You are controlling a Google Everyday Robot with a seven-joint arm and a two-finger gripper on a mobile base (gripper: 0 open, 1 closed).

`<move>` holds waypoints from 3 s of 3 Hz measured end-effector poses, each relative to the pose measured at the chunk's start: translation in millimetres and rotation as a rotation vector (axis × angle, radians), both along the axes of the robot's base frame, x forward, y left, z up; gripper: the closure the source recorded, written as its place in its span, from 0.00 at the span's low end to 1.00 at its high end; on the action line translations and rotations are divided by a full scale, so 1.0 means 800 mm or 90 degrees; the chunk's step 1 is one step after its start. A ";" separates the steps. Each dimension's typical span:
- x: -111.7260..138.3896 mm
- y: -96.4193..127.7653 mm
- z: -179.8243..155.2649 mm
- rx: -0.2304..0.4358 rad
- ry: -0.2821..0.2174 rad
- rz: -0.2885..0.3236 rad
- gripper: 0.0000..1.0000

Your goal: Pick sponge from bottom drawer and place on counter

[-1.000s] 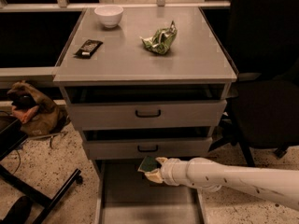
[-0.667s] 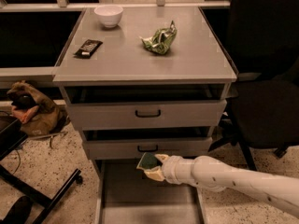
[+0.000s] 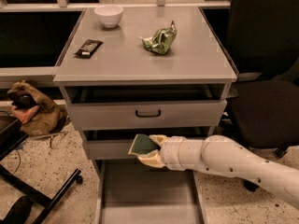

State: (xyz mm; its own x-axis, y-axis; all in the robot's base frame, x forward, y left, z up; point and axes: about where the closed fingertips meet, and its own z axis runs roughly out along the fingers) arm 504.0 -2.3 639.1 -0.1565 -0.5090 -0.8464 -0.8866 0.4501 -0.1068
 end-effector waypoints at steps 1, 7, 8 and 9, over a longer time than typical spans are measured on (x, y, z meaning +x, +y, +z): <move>0.009 0.024 0.093 -0.047 -0.069 0.030 1.00; 0.034 0.023 0.300 -0.077 -0.204 0.042 1.00; 0.076 0.015 0.328 -0.103 -0.233 0.039 1.00; 0.141 0.011 0.358 -0.124 -0.261 0.032 1.00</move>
Offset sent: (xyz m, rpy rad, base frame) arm 0.0062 0.0153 0.0578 -0.0536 -0.0804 0.0383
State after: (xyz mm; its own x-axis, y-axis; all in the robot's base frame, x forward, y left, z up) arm 616.5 6.2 925.8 0.2003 -0.6630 -0.7213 -0.7741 0.3442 -0.5313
